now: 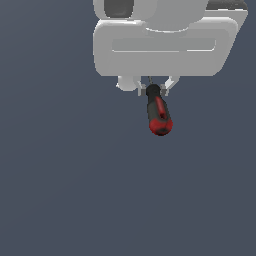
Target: Pick up the object and move it to a goal position.
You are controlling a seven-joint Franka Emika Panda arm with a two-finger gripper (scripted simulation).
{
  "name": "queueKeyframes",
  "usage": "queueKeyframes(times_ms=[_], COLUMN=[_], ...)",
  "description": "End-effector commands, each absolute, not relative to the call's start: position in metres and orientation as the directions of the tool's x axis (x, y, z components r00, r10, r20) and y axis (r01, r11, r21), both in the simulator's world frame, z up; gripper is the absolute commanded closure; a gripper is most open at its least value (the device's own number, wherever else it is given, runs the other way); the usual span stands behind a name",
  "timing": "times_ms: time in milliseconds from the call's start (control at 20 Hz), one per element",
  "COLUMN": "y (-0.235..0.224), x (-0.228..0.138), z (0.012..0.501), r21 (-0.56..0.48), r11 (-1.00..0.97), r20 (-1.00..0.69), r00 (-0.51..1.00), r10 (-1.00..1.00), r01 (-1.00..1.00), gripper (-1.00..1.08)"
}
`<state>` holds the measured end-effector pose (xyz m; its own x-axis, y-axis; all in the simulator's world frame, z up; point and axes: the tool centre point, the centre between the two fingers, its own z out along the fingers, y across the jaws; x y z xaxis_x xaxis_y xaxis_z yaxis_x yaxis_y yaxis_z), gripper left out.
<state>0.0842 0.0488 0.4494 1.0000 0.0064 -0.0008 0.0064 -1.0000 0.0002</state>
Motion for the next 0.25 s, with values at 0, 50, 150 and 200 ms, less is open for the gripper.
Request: queueKeyframes(times_ms=[0,50,150,200], y=[0.0493,0.0494,0.0494,0.0494], x=[0.0847,0.0848,0.0851,0.0851], z=[0.4523,0.4527,0.4527,0.4526], r21=[0.000,0.000,0.000,0.000], r11=[-1.000,-1.000,-1.000,-1.000], r20=[0.000,0.000,0.000,0.000], r00=[1.000,1.000,1.000,1.000], r10=[0.006,0.006,0.006,0.006], r01=[0.006,0.006,0.006,0.006], gripper=[1.08,1.08,1.08,1.08])
